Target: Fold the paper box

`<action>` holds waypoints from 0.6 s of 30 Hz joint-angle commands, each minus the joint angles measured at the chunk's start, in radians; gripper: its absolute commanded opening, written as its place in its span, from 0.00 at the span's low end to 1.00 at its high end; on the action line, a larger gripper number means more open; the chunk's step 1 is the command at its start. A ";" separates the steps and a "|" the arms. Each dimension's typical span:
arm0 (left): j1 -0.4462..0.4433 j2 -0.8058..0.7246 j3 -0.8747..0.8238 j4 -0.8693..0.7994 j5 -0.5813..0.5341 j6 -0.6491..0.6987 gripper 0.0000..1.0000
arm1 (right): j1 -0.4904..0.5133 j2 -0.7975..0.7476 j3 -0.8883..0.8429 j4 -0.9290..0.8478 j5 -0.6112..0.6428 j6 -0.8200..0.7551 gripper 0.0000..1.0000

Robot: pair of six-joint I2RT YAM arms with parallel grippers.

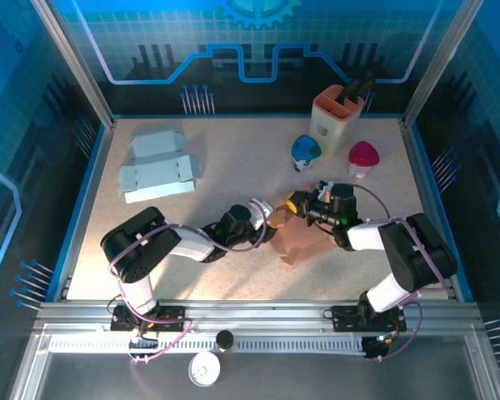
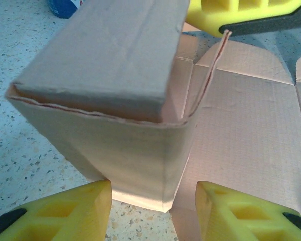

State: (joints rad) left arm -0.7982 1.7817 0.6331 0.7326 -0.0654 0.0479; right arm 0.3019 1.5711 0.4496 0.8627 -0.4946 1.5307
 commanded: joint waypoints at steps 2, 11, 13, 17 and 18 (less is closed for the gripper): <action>-0.010 0.006 0.037 0.057 -0.042 -0.022 0.49 | 0.011 0.034 -0.028 -0.015 0.009 0.009 0.00; -0.013 -0.002 0.032 0.089 -0.055 -0.016 0.52 | 0.016 0.062 -0.043 0.025 0.003 0.026 0.00; -0.016 0.000 0.034 0.093 -0.046 -0.016 0.53 | 0.016 0.065 -0.048 0.036 0.005 0.032 0.00; -0.017 0.005 0.036 0.097 -0.045 -0.017 0.54 | 0.016 0.063 -0.049 0.039 0.004 0.034 0.00; -0.016 0.005 0.034 0.105 -0.044 -0.017 0.55 | 0.016 0.060 -0.049 0.035 0.004 0.034 0.00</action>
State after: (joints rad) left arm -0.8078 1.7817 0.6331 0.7582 -0.1028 0.0319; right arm 0.3027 1.6100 0.4294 0.9596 -0.4896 1.5566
